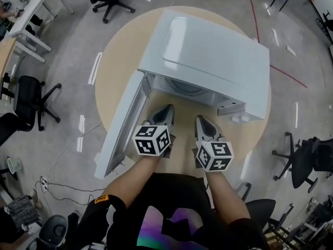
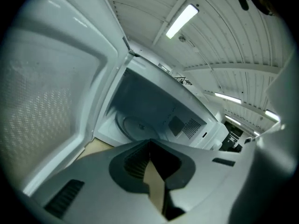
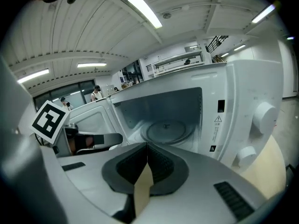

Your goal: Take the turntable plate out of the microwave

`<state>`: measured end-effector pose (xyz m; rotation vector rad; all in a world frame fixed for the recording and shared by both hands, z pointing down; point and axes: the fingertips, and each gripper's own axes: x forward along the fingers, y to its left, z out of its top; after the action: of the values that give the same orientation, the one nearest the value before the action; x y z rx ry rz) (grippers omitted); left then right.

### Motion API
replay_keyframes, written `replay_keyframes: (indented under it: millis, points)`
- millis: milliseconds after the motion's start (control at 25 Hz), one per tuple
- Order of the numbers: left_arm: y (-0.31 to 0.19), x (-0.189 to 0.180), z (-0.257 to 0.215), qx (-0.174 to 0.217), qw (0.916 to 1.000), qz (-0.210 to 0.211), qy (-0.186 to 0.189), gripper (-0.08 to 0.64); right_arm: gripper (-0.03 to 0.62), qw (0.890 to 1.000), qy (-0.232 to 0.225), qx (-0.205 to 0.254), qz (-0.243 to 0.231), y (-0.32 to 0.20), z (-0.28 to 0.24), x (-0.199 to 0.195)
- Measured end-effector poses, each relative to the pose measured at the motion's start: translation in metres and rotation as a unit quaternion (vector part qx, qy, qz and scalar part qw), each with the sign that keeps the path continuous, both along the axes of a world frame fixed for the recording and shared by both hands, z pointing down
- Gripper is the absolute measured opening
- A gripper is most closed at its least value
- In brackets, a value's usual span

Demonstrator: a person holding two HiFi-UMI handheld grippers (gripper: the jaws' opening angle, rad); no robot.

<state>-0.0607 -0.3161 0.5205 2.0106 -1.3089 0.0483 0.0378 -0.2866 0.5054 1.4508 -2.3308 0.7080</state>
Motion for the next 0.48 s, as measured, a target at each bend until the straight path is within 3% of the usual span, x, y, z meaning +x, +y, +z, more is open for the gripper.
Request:
replay_keyframes:
  millis: [200,480]
  points:
    - [-0.025,0.015,0.026,-0.027,0.9991,-0.005,0.031,0.048,0.017,1.000,0.000,-0.020,0.000,-0.023,0.025,0.009]
    - [-0.043,0.021,0.053,-0.071,0.9960,-0.013,0.053,0.052,0.018,0.998,-0.033,-0.044,0.010,-0.049,0.050,0.007]
